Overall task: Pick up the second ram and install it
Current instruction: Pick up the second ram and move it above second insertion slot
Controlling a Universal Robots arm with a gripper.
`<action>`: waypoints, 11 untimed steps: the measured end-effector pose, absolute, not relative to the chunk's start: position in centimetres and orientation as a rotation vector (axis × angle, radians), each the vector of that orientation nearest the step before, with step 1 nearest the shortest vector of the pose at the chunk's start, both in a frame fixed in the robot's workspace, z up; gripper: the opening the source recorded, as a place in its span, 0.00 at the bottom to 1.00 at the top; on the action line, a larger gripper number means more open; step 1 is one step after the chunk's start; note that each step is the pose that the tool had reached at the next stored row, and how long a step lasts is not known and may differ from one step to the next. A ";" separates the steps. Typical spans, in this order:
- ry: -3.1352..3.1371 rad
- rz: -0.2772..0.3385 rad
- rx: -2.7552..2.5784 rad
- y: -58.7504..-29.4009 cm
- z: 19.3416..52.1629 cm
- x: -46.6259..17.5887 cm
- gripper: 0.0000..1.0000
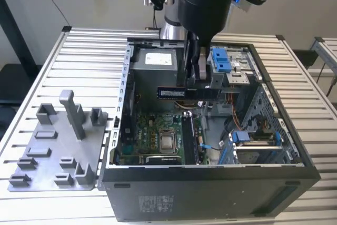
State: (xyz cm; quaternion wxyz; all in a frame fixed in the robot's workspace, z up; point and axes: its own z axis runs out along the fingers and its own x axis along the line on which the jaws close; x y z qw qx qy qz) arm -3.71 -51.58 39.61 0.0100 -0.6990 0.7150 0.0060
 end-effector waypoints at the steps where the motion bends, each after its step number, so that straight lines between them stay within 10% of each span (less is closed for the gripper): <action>1: 2.232 0.019 -2.182 -51.6 39.6 -3.3 0.14; 11: 2.232 0.019 -2.182 -51.6 39.6 0.4 0.14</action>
